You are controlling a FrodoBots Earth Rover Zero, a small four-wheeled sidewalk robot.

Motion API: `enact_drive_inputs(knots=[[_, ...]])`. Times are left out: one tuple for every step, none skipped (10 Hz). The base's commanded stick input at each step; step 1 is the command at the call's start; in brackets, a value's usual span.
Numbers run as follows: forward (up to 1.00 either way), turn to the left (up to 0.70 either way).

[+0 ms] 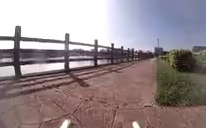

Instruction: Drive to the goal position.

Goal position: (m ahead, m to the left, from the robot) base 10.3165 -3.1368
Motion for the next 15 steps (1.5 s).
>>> enact_drive_inputs(knots=[[0.5, 0.0], [0.5, 0.01], [0.5, 0.03], [0.5, 0.03], [0.5, 0.04], [0.5, 0.09], [0.5, 0.01], [0.5, 0.03], [0.5, 0.08], [0.5, 0.09], [0.5, -0.14], [0.5, -0.5], [0.5, -0.5], [0.5, -0.5], [0.5, -0.5]])
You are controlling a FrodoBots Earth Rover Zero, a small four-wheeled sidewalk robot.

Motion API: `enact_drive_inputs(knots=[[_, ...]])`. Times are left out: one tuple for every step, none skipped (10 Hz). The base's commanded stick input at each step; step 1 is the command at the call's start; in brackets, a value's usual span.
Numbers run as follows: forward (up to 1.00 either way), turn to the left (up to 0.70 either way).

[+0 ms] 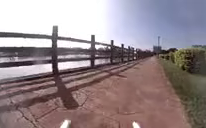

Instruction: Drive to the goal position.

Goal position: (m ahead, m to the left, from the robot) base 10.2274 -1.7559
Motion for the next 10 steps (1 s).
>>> enact_drive_inputs(knots=[[0.5, -0.5], [0.5, -0.5], [0.5, -0.5], [0.5, -0.5], [0.5, -0.5], [0.5, -0.35], [0.5, -0.05], [0.5, 0.0], [0.5, 0.0], [0.5, 0.0]])
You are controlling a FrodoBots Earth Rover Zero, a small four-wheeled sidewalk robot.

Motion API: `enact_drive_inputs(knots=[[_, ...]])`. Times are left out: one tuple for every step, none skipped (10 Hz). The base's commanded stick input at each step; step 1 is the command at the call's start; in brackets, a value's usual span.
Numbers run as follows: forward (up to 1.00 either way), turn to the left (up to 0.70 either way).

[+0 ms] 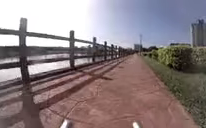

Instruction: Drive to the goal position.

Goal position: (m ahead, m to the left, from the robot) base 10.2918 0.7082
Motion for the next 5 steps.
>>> enact_drive_inputs(knots=[[0.5, -0.08], [0.5, -0.44], [0.5, -0.5], [0.5, -0.5], [0.5, -0.48]])
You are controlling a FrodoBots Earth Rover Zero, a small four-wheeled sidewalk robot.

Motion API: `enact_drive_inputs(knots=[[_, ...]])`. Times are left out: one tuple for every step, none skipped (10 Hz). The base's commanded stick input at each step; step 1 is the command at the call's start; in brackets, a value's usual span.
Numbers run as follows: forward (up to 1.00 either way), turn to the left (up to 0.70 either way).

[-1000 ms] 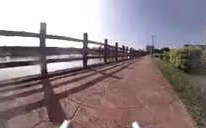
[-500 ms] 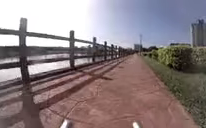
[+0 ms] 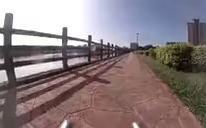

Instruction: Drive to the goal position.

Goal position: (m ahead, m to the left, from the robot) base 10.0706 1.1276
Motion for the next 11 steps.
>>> enact_drive_inputs(knots=[[0.5, -0.5], [0.5, -0.5], [0.5, -0.5], [0.5, -0.5], [0.5, -0.5], [0.5, -0.5], [0.5, -0.5], [0.5, -0.44], [0.5, -0.18], [0.5, 0.0], [0.5, 0.0]])
